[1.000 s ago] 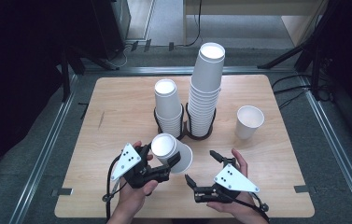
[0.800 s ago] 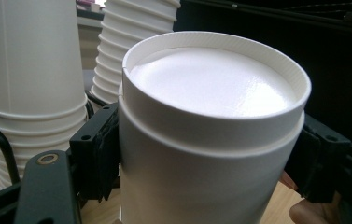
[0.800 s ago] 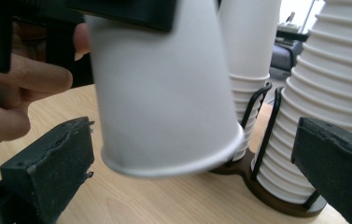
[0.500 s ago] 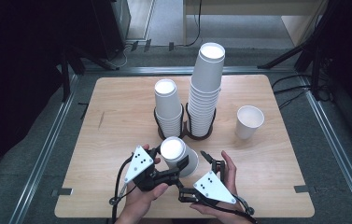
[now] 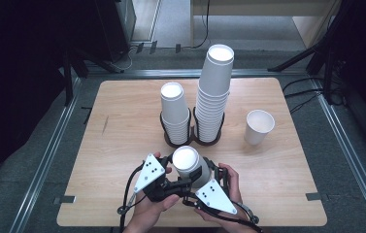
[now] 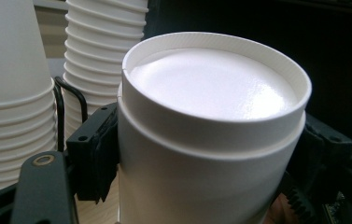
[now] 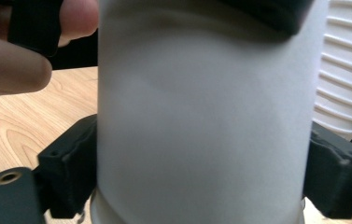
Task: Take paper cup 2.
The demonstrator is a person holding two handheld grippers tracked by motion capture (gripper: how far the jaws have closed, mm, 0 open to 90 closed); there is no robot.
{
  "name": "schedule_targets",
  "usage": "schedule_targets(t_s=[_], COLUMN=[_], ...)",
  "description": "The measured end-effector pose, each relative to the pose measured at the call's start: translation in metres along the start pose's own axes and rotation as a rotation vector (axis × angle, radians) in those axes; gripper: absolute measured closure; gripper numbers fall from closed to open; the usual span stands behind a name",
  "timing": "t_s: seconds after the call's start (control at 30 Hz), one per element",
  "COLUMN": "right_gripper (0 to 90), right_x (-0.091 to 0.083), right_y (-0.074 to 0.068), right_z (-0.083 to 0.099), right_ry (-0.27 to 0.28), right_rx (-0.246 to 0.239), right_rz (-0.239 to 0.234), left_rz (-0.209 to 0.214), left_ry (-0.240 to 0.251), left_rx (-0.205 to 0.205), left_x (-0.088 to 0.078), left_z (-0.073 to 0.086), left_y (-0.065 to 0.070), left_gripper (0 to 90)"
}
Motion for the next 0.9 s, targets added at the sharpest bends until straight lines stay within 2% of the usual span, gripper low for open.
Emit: schedule_targets(t_s=[0.03, 0.07, 0.13, 0.17, 0.2, 0.23, 0.27, 0.3, 0.37, 0.4, 0.47, 0.5, 0.53, 0.57, 0.6, 0.67, 0.7, 0.73, 0.77, 0.87, 0.9], right_gripper=[13.3, 14.0, 15.0, 15.2, 15.4, 15.4, 15.5, 15.7, 15.8, 15.8, 15.9, 15.9, 16.0, 16.0, 16.1, 16.1, 16.1, 16.1, 16.0, 16.0, 16.0], right_x=[0.000, -0.001, -0.001, -0.001, -0.001, -0.001, -0.002, -0.003, -0.003, -0.004, -0.006, -0.006, -0.006, -0.006, -0.007, -0.008, -0.008, -0.008, -0.008, -0.008, -0.008], right_y=[-0.001, -0.001, -0.001, 0.000, 0.001, 0.001, 0.004, 0.010, 0.013, 0.020, 0.026, 0.026, 0.031, 0.031, 0.036, 0.040, 0.040, 0.041, 0.044, 0.043, 0.043], right_z=[0.000, 0.000, 0.001, 0.000, 0.000, 0.000, -0.001, -0.003, -0.003, -0.004, -0.005, -0.005, -0.004, -0.004, -0.004, -0.003, -0.003, -0.003, -0.002, 0.000, 0.000], right_ry=[0.001, 0.000, -0.003, 0.001, 0.001, 0.001, 0.000, -0.001, -0.003, -0.008, -0.013, -0.013, -0.024, -0.024, -0.030, -0.037, -0.037, -0.043, -0.048, -0.051, -0.051], right_rx=[0.002, 0.003, -0.006, -0.016, -0.027, -0.027, -0.039, -0.071, -0.084, -0.146, -0.199, -0.199, -0.255, -0.255, -0.305, -0.366, -0.366, -0.400, -0.465, -0.533, -0.533], right_rz=[-0.003, -0.007, -0.008, -0.010, -0.006, -0.006, 0.001, 0.018, 0.026, 0.048, 0.063, 0.063, 0.079, 0.079, 0.097, 0.114, 0.114, 0.129, 0.152, 0.164, 0.164], left_rz=[0.000, 0.000, 0.008, 0.008, 0.027, 0.027, 0.034, 0.044, 0.052, 0.062, 0.070, 0.074, 0.079, 0.081, 0.083, 0.091, 0.091, 0.099, 0.106, 0.112, 0.112], left_ry=[0.000, -0.003, -0.011, -0.011, -0.028, -0.028, -0.036, -0.048, -0.047, -0.051, -0.053, -0.055, -0.058, -0.061, -0.070, -0.084, -0.084, -0.094, -0.108, -0.137, -0.137], left_rx=[0.000, -0.023, -0.028, -0.028, -0.029, -0.029, -0.026, -0.022, -0.027, -0.026, -0.027, -0.027, -0.029, -0.033, -0.033, -0.028, -0.028, -0.028, -0.027, -0.023, -0.023], left_x=[0.000, 0.000, 0.000, 0.000, 0.000, 0.000, 0.000, -0.001, -0.001, -0.002, -0.003, -0.003, -0.003, -0.003, -0.003, -0.003, -0.003, -0.002, 0.000, 0.002, 0.002], left_z=[0.000, 0.000, 0.001, 0.001, 0.001, 0.001, 0.001, 0.000, 0.000, -0.001, -0.001, -0.001, -0.001, -0.001, -0.001, 0.001, 0.001, 0.002, 0.003, 0.007, 0.007], left_y=[0.000, -0.002, -0.002, -0.002, -0.001, -0.001, -0.001, -0.002, -0.002, -0.003, -0.003, -0.003, -0.004, -0.004, -0.005, -0.005, -0.005, -0.004, -0.003, -0.001, -0.001], left_gripper=[19.8, 19.3, 16.6, 11.1, 8.3, 6.2, 6.2, 1.9, 1.9, 1.9, 1.9, 1.9, 1.9, 1.9, 1.9, 1.9, 1.9, 1.9, 1.9, 1.9, 1.9])
Point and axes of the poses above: each handheld gripper's, and its own axes: x roughly forward along the jaws, z roughly out of its underside, y roughly to its right, the point moved 8 cm from there along x, roughly forward along the jaws, and after that the axes turned 15 degrees about x, right-handed, at the moved point
